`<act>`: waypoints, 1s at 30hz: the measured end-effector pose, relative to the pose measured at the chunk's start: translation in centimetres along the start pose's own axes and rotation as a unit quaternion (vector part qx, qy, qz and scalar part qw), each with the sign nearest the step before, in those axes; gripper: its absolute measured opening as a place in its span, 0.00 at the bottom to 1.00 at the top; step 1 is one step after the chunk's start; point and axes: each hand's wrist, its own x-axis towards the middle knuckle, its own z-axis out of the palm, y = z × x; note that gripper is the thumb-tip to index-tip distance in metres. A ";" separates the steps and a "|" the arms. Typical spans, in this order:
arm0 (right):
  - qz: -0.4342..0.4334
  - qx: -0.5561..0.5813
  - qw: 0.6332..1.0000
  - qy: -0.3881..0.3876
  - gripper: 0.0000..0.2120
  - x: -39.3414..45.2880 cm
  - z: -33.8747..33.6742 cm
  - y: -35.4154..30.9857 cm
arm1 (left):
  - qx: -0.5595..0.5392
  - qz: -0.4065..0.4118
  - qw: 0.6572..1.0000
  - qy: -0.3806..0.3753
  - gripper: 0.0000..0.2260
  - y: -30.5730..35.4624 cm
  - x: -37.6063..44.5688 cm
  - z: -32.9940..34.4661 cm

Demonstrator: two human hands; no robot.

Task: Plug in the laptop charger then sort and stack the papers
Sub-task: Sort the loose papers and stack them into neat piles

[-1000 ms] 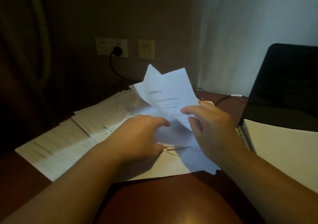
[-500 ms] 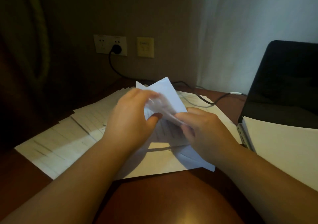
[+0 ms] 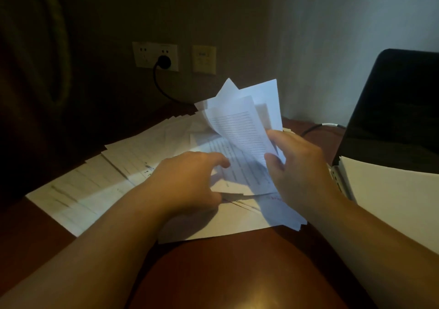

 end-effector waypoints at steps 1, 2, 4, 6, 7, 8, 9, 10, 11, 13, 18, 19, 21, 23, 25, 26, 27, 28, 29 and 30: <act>-0.005 -0.001 1.000 -0.006 0.13 0.0 0.0 0.0 | -0.016 0.000 1.000 0.015 0.20 -0.1 0.0 0.0; -0.015 -0.001 1.000 -0.011 0.12 -0.1 0.0 0.0 | -0.036 -0.003 0.999 0.032 0.14 -0.2 0.1 -0.1; -0.026 0.004 0.999 -0.021 0.12 -0.1 0.0 -0.1 | -0.064 -0.004 0.997 0.045 0.07 -0.2 0.2 -0.4; -0.029 0.007 0.999 -0.030 0.12 -0.2 0.1 0.0 | -0.072 -0.002 0.997 0.018 0.04 -0.1 0.2 -0.8; -0.031 0.008 0.999 -0.033 0.11 -0.2 0.2 0.0 | -0.078 -0.002 0.997 0.010 0.02 -0.1 0.2 -0.9; -0.034 0.010 0.999 -0.032 0.11 -0.2 0.2 0.0 | -0.084 -0.002 0.996 0.014 0.02 -0.2 0.3 -0.9; -0.038 0.013 0.999 -0.030 0.12 -0.2 0.2 0.0 | -0.089 -0.004 0.996 0.023 0.05 -0.3 0.4 -0.8; -0.041 0.017 0.999 -0.028 0.12 -0.2 0.2 0.0 | -0.090 -0.009 0.995 0.035 0.06 -0.3 0.5 -0.6; -0.044 0.019 0.998 -0.028 0.12 -0.2 0.2 0.0 | -0.093 -0.013 0.994 0.050 0.07 -0.3 0.5 -0.5; -0.049 0.017 0.998 -0.032 0.12 -0.2 0.2 0.0 | -0.105 -0.017 0.991 0.078 0.05 -0.2 0.7 -0.3; -0.072 0.023 0.997 -0.029 0.15 -0.3 0.4 0.0 | -0.154 -0.034 0.982 0.104 0.06 -0.4 0.8 0.3; -0.078 0.026 0.996 -0.028 0.16 -0.3 0.5 0.0 | -0.172 -0.041 0.979 0.105 0.07 -0.4 0.9 0.4; -0.075 0.033 0.996 -0.025 0.16 -0.3 0.5 0.0 | -0.201 -0.047 0.972 0.111 0.07 -0.4 0.9 0.4; -0.078 0.036 0.996 -0.022 0.16 -0.3 0.5 0.0 | -0.219 -0.044 0.965 0.136 0.07 -0.2 0.9 0.4; -0.089 0.049 0.994 -0.029 0.17 -0.3 0.4 0.0 | -0.219 -0.029 0.956 0.193 0.07 0.0 0.9 0.4; -0.096 0.058 0.993 -0.033 0.17 -0.3 0.4 -0.1 | -0.217 -0.017 0.950 0.225 0.06 0.2 0.9 0.4; -0.105 0.063 0.992 -0.034 0.16 -0.3 0.4 -0.1 | -0.215 -0.006 0.944 0.252 0.06 0.3 0.9 0.3; -0.112 0.061 0.991 -0.033 0.16 -0.3 0.5 -0.1 | -0.215 0.006 0.937 0.275 0.06 0.4 0.8 0.3; -0.120 0.055 0.991 -0.031 0.15 -0.2 0.5 -0.1 | -0.218 0.017 0.930 0.295 0.06 0.5 0.8 0.2; -0.128 0.047 0.990 -0.027 0.15 -0.2 0.6 0.0 | -0.223 0.027 0.922 0.315 0.07 0.5 0.7 0.2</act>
